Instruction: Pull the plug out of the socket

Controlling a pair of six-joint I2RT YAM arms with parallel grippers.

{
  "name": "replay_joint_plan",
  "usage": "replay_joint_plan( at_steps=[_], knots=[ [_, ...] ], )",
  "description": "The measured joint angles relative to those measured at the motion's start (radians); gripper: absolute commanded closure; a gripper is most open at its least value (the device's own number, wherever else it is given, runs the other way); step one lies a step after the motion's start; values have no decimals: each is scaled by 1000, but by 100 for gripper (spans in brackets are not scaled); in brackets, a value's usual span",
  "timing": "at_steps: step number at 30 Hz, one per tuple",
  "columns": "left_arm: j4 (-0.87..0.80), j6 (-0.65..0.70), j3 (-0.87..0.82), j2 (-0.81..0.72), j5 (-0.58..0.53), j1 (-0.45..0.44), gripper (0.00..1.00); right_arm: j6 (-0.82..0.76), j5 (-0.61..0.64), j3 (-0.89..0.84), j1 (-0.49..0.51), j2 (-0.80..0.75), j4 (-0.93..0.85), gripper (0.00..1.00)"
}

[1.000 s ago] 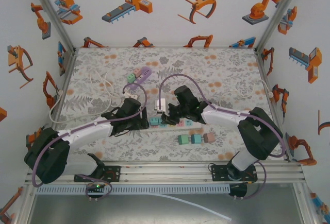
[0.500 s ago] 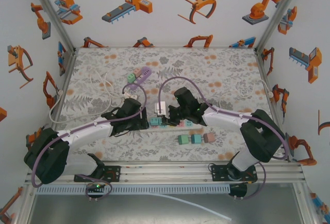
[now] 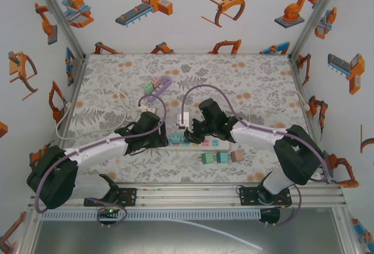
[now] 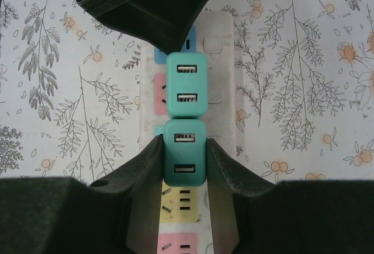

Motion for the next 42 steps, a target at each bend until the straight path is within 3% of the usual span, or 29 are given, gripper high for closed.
replay_joint_plan(
  at_steps=[9,25,31,37,42],
  knots=[
    [0,1,0,0,-4,0,36,-59,26,34,13,0,-77,93],
    [-24,-2,4,-9,-49,-2,35,51,22,37,-5,-101,-40,95],
    [-57,57,-14,-110,-41,-14,30,330,118,35,-5,-198,42,95],
    [-59,144,-13,-288,-26,-15,24,791,356,9,-5,-332,71,100],
    [-58,267,-13,-441,60,-20,24,1170,543,-56,-5,-451,9,100]
  ],
)
